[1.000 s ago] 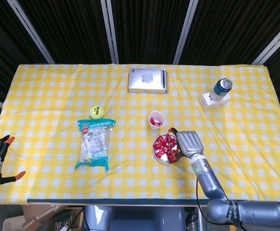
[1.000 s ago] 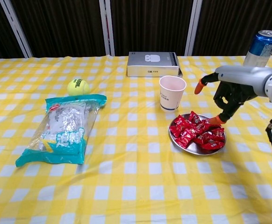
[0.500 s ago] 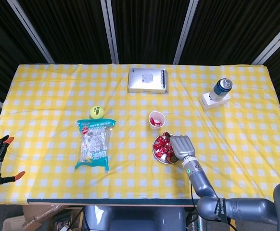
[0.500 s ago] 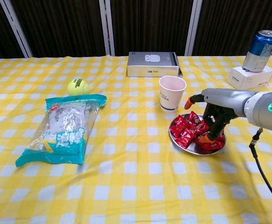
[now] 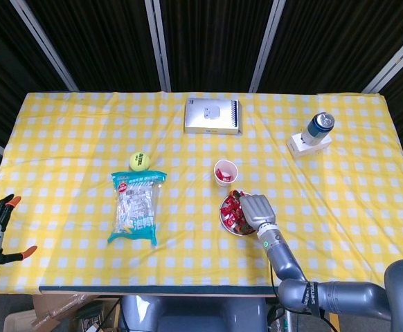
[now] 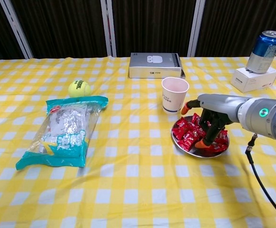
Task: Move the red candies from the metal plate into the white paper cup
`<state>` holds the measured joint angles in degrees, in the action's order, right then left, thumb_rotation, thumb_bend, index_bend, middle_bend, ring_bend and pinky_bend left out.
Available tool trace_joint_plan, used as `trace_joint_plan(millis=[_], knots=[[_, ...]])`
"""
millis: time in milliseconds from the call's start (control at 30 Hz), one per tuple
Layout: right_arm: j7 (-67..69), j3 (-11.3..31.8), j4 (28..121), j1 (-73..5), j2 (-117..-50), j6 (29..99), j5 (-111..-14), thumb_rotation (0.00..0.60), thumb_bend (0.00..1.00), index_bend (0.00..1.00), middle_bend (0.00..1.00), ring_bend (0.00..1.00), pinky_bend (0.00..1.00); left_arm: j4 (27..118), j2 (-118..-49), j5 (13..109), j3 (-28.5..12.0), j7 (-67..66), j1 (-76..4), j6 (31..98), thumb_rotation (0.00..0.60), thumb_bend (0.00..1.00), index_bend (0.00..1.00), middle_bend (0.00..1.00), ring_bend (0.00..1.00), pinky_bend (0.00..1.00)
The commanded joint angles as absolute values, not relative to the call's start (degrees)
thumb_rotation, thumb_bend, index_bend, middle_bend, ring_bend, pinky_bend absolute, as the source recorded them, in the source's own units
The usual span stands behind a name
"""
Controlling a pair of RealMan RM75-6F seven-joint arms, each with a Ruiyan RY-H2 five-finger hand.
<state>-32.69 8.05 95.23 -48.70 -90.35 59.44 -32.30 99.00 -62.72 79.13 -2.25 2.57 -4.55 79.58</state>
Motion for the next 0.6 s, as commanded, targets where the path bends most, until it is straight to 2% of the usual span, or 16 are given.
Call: trace_joint_plan(millis=[33, 233, 433, 600], knots=[[-32.51, 8.09, 94.54, -48.74, -90.83, 59.05, -32.43, 0.600, 0.27, 0.22, 0.78, 0.83, 1.00, 98.98, -62.72, 79.08, -2.28, 2.60, -4.55, 79.57, 0.600, 0.00, 0.00, 0.00, 0.00, 0.00], [-31.73, 7.95, 92.74, -48.46, -91.81, 58.15, -32.55, 0.600, 0.27, 0.28, 0.78, 0.83, 1.00, 98.88, -62.76, 78.93, -2.31, 2.62, -4.58, 79.48, 0.600, 0.00, 0.00, 0.00, 0.00, 0.00], [-30.47, 8.08, 90.80, -48.04, -92.86, 57.31, -32.94, 0.600, 0.27, 0.41, 0.78, 0.83, 1.00, 99.08, -62.73, 78.67, -2.36, 2.37, -4.62, 79.38, 0.600, 0.00, 0.00, 0.00, 0.00, 0.00], [-29.06, 8.32, 89.37, -47.57, -93.69, 56.83, -33.99, 0.600, 0.39, 0.54, 0.78, 0.83, 1.00, 99.17, -62.70, 78.64, -2.37, 2.37, -4.65, 79.34, 0.600, 0.00, 0.00, 0.00, 0.00, 0.00]])
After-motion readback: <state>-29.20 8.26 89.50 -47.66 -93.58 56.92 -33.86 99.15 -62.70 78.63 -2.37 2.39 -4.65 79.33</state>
